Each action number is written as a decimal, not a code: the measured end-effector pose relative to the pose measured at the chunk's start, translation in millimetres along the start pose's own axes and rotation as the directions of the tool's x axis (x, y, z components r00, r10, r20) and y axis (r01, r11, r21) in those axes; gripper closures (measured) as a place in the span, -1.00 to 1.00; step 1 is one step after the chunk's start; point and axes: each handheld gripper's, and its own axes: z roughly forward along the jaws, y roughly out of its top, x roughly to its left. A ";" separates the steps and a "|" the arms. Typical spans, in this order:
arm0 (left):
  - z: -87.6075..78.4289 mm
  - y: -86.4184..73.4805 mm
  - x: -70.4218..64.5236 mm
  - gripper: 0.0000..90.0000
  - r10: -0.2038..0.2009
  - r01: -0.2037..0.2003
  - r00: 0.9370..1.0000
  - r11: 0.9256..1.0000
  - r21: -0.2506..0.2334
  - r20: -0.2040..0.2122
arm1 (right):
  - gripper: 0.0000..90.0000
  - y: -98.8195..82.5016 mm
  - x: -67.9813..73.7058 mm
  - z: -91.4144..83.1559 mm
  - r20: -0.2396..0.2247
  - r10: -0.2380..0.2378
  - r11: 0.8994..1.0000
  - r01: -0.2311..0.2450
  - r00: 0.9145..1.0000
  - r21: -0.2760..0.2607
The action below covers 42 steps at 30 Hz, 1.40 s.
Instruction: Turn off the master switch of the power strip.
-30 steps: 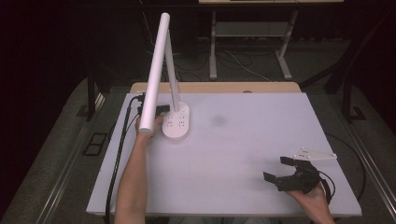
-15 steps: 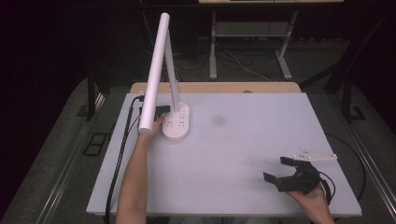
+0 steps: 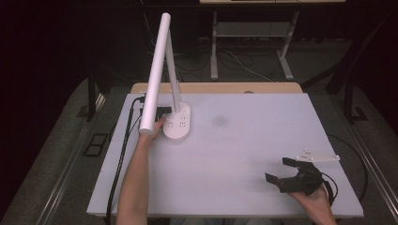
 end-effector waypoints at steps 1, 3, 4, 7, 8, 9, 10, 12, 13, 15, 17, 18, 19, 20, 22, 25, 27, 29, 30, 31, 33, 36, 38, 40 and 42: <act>-1.8 1.0 -1.3 1.00 0.010 -0.010 1.000 1.000 -0.009 -0.003 | -1.00 0.2 -0.1 0.7 0.000 -0.010 1.000 0.010 1.000 -0.004; -1.5 1.1 -4.4 1.00 0.028 -0.028 1.000 1.000 -0.008 -0.014 | -1.00 0.2 1.2 1.0 0.000 -0.012 1.000 0.012 1.000 0.001; -1.9 0.2 -3.9 1.00 0.026 -0.026 1.000 1.000 -0.006 0.000 | -1.00 0.2 1.8 1.2 0.000 -0.014 1.000 0.014 1.000 0.001; -2.4 -2.8 -3.2 1.00 0.013 -0.013 1.000 0.999 -0.044 0.015 | -1.00 -0.1 1.9 0.9 0.000 -0.015 1.000 0.015 1.000 -0.001; -3.9 -2.6 -3.2 1.00 0.007 -0.006 1.000 0.998 -0.059 0.018 | -1.00 0.0 1.2 0.8 0.004 -0.016 1.000 0.016 1.000 -0.004; -5.6 -1.7 -2.9 1.00 0.011 -0.009 1.000 0.998 -0.070 0.020 | -1.00 0.1 0.6 0.5 0.003 -0.014 1.000 0.014 1.000 -0.003; -7.1 -0.6 -3.6 1.00 0.014 -0.012 1.000 0.997 -0.082 0.022 | -1.00 0.0 0.2 0.3 0.003 -0.014 1.000 0.014 1.000 -0.005; -11.5 1.5 -5.2 1.00 0.022 -0.020 0.999 0.996 -0.086 0.026 | -1.00 0.2 -0.1 0.0 0.004 -0.008 1.000 0.008 1.000 -0.003; -13.3 2.2 -5.9 1.00 0.026 -0.024 0.999 0.996 -0.089 0.024 | -1.00 0.2 0.0 -0.1 0.001 -0.003 1.000 0.003 1.000 0.000; -18.0 3.0 -5.8 1.00 0.034 -0.032 0.999 0.996 -0.088 0.024 | -1.00 0.3 -0.3 0.3 0.001 -0.007 1.000 0.007 1.000 -0.002; -22.4 4.1 -7.7 1.00 0.039 -0.037 0.999 0.995 -0.096 0.018 | -1.00 0.5 0.4 0.7 0.001 -0.008 1.000 0.008 1.000 0.000; -24.8 5.1 -8.8 1.00 0.050 -0.047 0.999 0.994 -0.101 0.022 | -1.00 0.5 0.9 0.9 0.002 -0.008 1.000 0.008 1.000 0.000; -27.4 6.1 -10.5 1.00 0.053 -0.050 0.998 0.993 -0.106 0.023 | -1.00 0.5 1.0 0.9 0.003 -0.013 1.000 0.013 1.000 0.001; -30.0 7.2 -11.7 1.00 0.062 -0.059 0.998 0.993 -0.107 0.023 | -1.00 0.4 1.1 0.9 0.003 -0.015 1.000 0.015 1.000 0.001; -35.1 8.7 -13.8 1.00 0.074 -0.071 0.997 0.991 -0.114 0.022 | -1.00 0.4 1.0 0.9 0.004 -0.014 1.000 0.014 1.000 0.000; -43.4 9.9 -15.6 1.00 0.082 -0.081 0.997 0.990 -0.115 0.010 | -0.99 0.4 0.4 0.6 0.005 -0.008 1.000 0.008 1.000 -0.002; -49.1 8.9 -16.0 0.99 0.107 -0.106 0.994 0.988 -0.117 0.007 | -0.99 0.3 0.1 -0.1 0.007 -0.009 1.000 0.009 1.000 -0.004; -55.3 6.5 -16.7 0.99 0.113 -0.111 0.994 0.987 -0.113 0.007 | -1.00 0.0 0.1 -0.7 0.009 -0.008 1.000 0.008 1.000 -0.005; -57.9 5.1 -16.0 0.96 0.123 -0.121 0.992 0.986 -0.114 0.010 | -1.00 0.0 -0.1 -0.8 0.008 -0.009 1.000 0.010 1.000 -0.005; -60.6 3.3 -15.7 0.95 0.125 -0.122 0.992 0.986 -0.116 0.011 | -1.00 0.1 0.2 -1.1 0.007 -0.002 1.000 0.002 1.000 -0.003; -65.4 0.1 -15.6 0.93 0.128 -0.126 0.992 0.985 -0.121 0.009 | -1.00 0.2 0.4 -1.2 0.007 -0.003 1.000 0.003 1.000 -0.003; -74.1 -2.8 -15.3 0.88 0.141 -0.137 0.990 0.982 -0.129 0.020 | -1.00 0.3 0.5 -0.8 0.006 -0.003 1.000 0.003 1.000 -0.006; -80.2 -4.5 -15.7 0.82 0.139 -0.134 0.990 0.982 -0.135 0.028 | -1.00 0.5 0.6 -0.6 0.005 -0.001 1.000 0.001 1.000 -0.005; -86.4 -6.7 -15.7 0.71 0.143 -0.136 0.989 0.980 -0.143 0.040 | -1.00 0.5 0.4 -0.5 0.005 -0.004 1.000 0.004 1.000 -0.006; -92.5 -9.0 -14.9 0.57 0.150 -0.141 0.987 0.979 -0.145 0.053 | -1.00 0.4 0.2 -0.8 0.004 -0.006 1.000 0.006 1.000 -0.008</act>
